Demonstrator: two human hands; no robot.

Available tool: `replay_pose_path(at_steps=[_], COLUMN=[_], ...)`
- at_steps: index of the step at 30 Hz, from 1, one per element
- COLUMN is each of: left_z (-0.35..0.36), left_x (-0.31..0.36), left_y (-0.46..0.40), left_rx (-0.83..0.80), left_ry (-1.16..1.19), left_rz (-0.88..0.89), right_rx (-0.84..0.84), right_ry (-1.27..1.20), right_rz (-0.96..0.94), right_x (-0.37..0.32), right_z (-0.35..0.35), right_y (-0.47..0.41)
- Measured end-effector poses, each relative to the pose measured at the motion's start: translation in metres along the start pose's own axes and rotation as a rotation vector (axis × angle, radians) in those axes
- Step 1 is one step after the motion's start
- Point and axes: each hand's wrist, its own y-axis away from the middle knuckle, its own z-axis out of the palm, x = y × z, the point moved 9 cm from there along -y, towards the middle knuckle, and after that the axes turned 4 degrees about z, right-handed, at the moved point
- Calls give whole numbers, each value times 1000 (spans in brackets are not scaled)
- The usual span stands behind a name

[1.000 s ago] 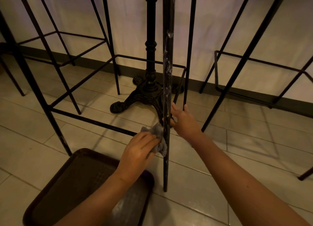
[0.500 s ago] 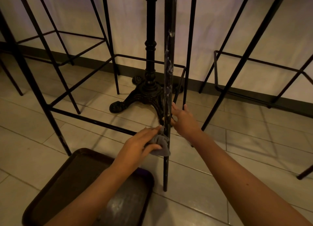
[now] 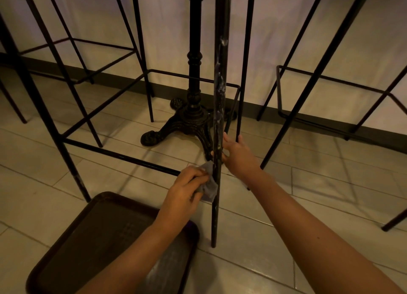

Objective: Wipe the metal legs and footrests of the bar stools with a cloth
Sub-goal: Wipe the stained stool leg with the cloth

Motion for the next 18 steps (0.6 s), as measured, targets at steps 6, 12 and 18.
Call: replay_pose_path(at_steps=[6, 12, 18], left_z=[3, 6, 8], left_x=[10, 20, 32], left_y=[11, 17, 23], left_rx=[33, -35, -100], left_ry=[-154, -161, -52], left_rz=[54, 39, 79], right_rx=[20, 30, -7], right_ry=[4, 21, 30], right_rz=[-13, -39, -7], right_x=[-1, -2, -4], right_z=[1, 3, 1], right_y=[5, 7, 15])
